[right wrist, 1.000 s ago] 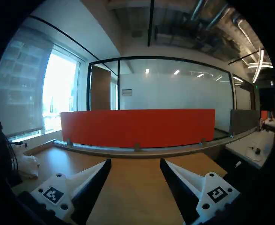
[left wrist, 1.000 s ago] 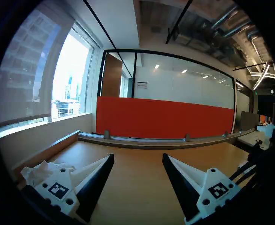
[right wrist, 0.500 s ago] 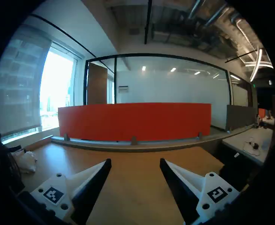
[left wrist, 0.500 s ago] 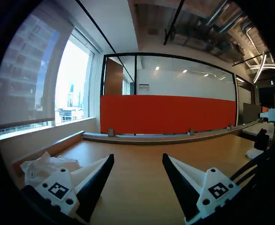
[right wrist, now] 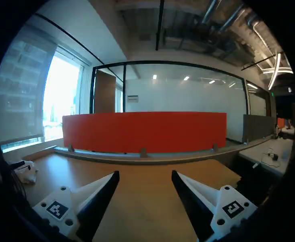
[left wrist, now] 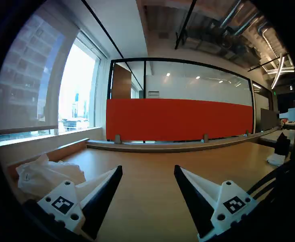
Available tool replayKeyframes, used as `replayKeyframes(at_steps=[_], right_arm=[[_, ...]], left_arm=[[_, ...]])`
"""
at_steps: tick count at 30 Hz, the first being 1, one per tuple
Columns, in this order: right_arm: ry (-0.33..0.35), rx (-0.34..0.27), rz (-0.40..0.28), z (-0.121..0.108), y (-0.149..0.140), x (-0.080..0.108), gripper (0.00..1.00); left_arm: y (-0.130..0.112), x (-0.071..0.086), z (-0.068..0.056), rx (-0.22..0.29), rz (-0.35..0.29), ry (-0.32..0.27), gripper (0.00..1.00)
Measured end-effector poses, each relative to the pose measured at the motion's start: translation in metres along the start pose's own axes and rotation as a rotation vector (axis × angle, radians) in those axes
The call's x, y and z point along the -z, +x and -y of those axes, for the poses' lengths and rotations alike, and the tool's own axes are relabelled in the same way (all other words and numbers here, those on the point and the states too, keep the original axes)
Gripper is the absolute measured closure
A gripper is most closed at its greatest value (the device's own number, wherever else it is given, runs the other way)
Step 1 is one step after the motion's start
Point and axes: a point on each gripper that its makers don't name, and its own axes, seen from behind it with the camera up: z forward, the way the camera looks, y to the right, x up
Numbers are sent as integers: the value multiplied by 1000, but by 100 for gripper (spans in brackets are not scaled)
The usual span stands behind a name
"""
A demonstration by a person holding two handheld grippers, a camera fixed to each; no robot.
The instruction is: Fold towel
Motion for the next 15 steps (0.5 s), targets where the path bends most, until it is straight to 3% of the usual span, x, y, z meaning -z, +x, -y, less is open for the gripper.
replayKeyframes(at_steps=[15], right_arm=[[-3, 5, -6, -4, -3, -6, 0]], left_arm=[[-16, -7, 2, 23, 0, 7, 5]])
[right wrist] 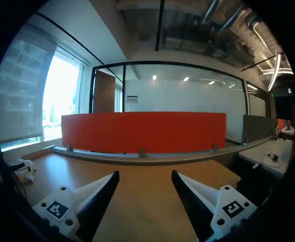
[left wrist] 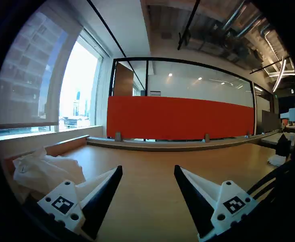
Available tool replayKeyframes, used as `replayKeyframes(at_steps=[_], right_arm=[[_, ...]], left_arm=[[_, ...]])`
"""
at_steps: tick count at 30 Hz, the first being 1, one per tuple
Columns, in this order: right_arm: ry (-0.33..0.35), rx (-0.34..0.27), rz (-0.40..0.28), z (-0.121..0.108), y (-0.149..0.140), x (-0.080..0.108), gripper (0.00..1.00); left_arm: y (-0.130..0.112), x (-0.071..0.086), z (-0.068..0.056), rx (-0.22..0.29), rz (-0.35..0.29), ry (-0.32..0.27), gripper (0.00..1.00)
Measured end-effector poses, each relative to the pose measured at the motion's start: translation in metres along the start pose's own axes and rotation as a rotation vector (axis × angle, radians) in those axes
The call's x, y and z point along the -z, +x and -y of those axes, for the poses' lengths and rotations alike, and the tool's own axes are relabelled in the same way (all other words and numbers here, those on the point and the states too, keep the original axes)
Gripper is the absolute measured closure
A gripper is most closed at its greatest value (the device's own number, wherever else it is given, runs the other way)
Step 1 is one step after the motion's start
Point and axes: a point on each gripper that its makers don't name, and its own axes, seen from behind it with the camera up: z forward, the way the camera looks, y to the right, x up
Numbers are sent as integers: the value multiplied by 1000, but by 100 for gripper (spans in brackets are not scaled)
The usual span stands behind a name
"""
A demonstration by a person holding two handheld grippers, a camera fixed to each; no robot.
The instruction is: Fold towel
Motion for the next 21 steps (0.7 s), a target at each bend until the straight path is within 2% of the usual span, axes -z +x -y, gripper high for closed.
replayKeyframes(at_steps=[14, 21], right_arm=[[-1, 3, 1, -2, -5, -4, 0], [4, 2, 1, 0, -4, -5, 0]], left_arm=[[-9, -1, 1, -5, 2, -1, 5], [-10, -2, 0, -45, 4, -3, 5]])
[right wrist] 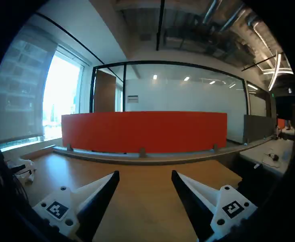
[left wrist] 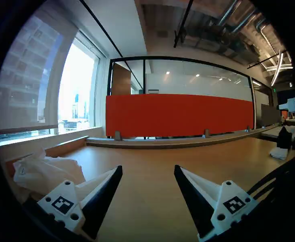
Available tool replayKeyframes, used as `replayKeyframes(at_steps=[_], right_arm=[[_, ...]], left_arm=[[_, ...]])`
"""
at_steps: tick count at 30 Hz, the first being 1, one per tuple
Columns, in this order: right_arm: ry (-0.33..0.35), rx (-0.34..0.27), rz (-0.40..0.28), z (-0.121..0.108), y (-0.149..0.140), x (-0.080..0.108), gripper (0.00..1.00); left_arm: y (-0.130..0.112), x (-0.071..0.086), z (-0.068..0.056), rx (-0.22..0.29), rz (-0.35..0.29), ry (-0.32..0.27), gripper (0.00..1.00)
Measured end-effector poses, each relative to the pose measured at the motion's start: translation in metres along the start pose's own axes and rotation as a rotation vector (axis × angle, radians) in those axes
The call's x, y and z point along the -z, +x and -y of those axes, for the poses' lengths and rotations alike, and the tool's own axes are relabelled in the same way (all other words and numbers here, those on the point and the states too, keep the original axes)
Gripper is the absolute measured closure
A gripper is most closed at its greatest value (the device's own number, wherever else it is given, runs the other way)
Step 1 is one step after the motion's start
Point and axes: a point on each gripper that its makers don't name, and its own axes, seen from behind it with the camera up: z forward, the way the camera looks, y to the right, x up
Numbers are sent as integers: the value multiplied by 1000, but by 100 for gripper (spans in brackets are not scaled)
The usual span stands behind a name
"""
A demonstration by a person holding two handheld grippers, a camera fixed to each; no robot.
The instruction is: Fold towel
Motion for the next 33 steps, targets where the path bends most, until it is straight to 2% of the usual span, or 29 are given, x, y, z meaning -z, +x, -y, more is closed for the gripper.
replayKeyframes(at_steps=[11, 23, 33], right_arm=[[2, 1, -4, -1, 1, -1, 0], [-27, 18, -40, -20, 14, -7, 0], [-2, 15, -50, -25, -6, -11, 0]], left_arm=[[0, 1, 0, -2, 0, 7, 5], [0, 1, 1, -3, 0, 7, 5], [0, 1, 1, -3, 1, 7, 5]])
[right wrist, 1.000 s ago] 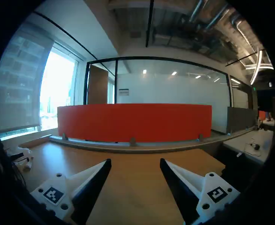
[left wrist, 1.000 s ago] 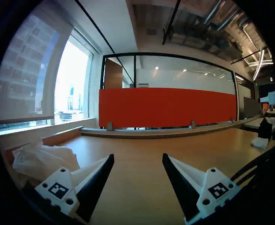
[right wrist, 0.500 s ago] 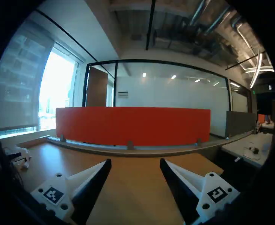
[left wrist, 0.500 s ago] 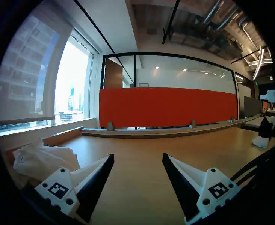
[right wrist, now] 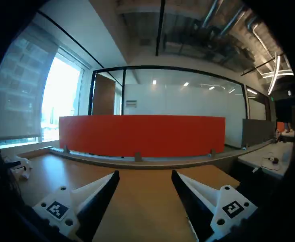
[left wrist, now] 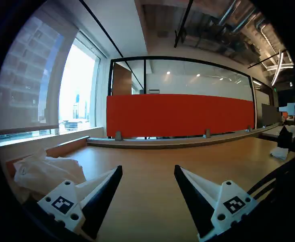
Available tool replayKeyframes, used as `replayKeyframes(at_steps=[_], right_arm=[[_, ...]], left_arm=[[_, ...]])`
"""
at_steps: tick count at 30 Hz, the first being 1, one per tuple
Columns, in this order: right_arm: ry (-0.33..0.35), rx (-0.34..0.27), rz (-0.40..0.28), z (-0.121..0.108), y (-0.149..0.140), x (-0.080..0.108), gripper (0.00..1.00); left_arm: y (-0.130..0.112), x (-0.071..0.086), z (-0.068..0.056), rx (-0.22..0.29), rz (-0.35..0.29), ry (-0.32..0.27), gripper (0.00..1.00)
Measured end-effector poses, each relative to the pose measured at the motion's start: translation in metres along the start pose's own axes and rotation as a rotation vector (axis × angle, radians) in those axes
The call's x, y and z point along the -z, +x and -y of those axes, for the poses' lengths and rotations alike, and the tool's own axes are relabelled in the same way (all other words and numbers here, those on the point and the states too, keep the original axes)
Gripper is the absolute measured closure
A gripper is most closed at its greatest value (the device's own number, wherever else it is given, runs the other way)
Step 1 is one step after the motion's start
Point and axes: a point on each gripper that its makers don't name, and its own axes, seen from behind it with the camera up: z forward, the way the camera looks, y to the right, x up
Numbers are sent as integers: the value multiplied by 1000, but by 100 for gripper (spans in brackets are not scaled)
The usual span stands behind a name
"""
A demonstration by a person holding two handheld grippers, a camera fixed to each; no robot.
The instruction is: Fold towel
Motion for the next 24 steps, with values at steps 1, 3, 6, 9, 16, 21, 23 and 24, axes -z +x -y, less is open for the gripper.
replayKeyframes(at_steps=[1, 3, 6, 9, 16, 21, 23, 24], right_arm=[[5, -2, 1, 1, -4, 0, 0], [14, -6, 0, 2, -11, 0, 0], [23, -8, -1, 4, -22, 1, 0], [18, -12, 1, -1, -35, 1, 0], [-3, -30, -2, -14, -59, 2, 0], [6, -62, 6, -14, -78, 1, 0], [10, -74, 9, -14, -84, 1, 0], [10, -76, 10, -14, -87, 1, 0]], left_arm=[[0, 0, 0, 0, 0, 0, 5], [0, 0, 0, 0, 0, 0, 5], [0, 0, 0, 0, 0, 0, 5], [0, 0, -1, 0, 0, 0, 5], [0, 0, -1, 0, 0, 0, 5], [-1, 0, -1, 0, 0, 0, 5], [0, 0, -1, 0, 0, 0, 5], [0, 0, -1, 0, 0, 0, 5]])
